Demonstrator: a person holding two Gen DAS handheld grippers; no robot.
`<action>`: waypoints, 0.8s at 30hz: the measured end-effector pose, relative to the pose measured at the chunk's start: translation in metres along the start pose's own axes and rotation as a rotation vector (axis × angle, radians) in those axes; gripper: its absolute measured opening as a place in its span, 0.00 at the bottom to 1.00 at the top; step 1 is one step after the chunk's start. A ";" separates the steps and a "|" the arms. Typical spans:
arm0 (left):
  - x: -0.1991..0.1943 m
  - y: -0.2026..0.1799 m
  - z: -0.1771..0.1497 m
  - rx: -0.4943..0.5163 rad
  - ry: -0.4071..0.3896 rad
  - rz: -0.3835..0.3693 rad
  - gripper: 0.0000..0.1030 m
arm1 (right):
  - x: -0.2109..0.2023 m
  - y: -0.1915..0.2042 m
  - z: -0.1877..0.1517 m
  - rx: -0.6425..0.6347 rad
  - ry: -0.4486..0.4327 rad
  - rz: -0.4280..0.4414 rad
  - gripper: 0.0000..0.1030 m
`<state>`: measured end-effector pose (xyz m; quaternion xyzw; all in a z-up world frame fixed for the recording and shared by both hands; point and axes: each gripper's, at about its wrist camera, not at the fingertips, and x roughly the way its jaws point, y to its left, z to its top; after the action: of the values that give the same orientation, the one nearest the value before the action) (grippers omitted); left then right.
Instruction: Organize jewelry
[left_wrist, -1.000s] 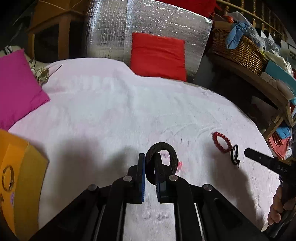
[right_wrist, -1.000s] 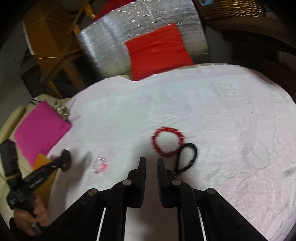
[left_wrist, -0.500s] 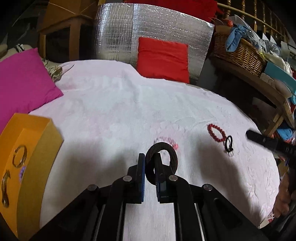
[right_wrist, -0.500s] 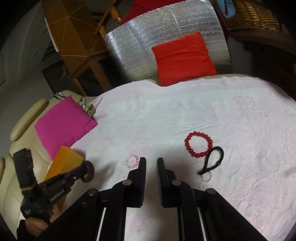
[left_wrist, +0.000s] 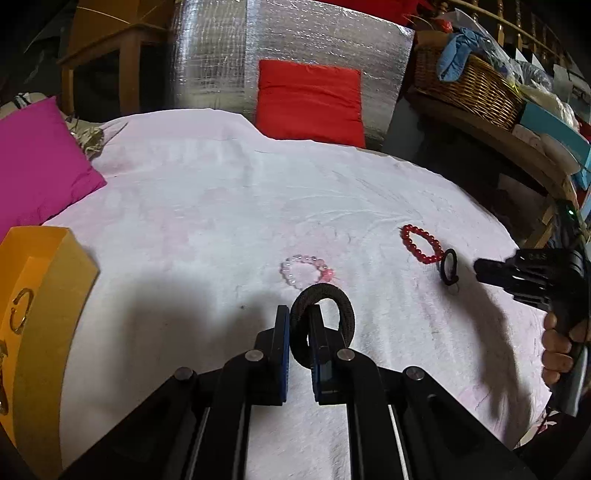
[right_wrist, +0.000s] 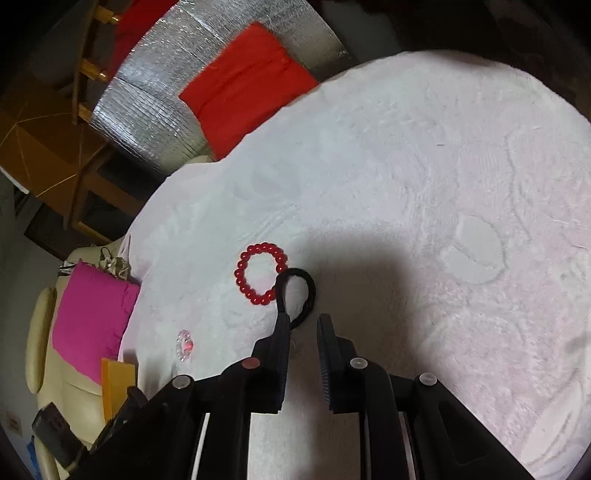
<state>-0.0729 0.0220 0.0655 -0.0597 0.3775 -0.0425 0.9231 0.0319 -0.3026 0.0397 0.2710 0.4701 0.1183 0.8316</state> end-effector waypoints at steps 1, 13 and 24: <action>0.001 -0.001 0.000 0.004 0.000 -0.002 0.09 | 0.004 0.003 0.002 -0.015 -0.008 -0.013 0.31; 0.010 -0.006 0.005 0.039 0.011 0.001 0.09 | 0.036 0.010 0.019 -0.093 -0.061 -0.112 0.37; 0.009 -0.008 0.008 0.048 0.001 0.016 0.09 | 0.024 0.030 0.015 -0.208 -0.118 -0.152 0.03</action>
<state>-0.0609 0.0135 0.0657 -0.0347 0.3774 -0.0444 0.9243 0.0592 -0.2720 0.0452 0.1533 0.4248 0.0869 0.8880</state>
